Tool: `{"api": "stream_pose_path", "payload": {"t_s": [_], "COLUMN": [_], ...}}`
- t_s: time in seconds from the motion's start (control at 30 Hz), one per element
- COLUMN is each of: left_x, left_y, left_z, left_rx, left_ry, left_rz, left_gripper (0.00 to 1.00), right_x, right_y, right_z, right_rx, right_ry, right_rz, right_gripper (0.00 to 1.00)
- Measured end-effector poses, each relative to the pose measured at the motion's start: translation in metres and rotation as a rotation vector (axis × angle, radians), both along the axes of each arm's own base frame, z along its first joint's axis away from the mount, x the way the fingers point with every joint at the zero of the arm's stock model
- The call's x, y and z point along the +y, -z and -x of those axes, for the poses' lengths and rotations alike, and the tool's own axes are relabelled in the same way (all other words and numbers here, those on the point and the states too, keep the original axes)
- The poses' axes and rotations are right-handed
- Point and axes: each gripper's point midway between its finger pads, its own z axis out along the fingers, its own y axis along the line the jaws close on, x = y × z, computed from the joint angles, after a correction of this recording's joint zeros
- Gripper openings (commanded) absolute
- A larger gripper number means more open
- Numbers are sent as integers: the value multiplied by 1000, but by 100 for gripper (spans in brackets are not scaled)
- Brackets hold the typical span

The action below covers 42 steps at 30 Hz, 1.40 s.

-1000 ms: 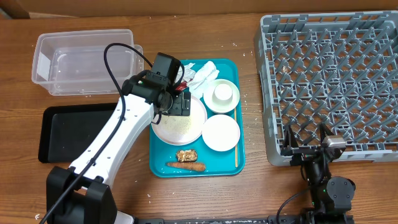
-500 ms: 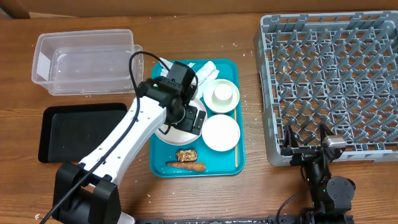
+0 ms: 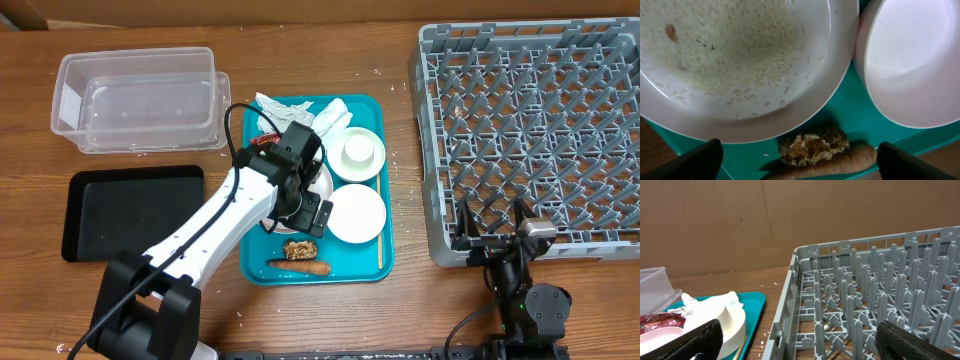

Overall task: Sort waste into correct bins and load items into the dishwasher
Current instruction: 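Move the left gripper over the white rice plate on the teal tray, then lower the left gripper and pinch the rim of the white plate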

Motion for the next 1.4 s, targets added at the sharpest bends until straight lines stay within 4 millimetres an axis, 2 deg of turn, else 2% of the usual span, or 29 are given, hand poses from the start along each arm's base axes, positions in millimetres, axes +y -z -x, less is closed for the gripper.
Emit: {"api": "stream_pose_path", "payload": {"t_s": [0.1,0.27,0.47,0.83,1.4], "left_x": [1,2,3,0,-13], "left_y": [6,5,6,41,31], "left_z": [-1,-16,-26,-54,-74], "left_rx": [-8,-79,-122,-165,-237], "left_ry": [-1,-7,10,8,12], "left_rz": [-4,-17,-40,-86,-38], "left_gripper": [100,100,100,100,100], "right_x": [0,0,0,0,0], "right_y": [0,0,0,0,0], "right_z": [0,0,0,0,0], "right_rx": [-1,0,0,-1,0], "right_ry": [0,0,0,0,0], "right_rz": [0,0,0,0,0], "right_gripper": [100,100,100,100,100]}}
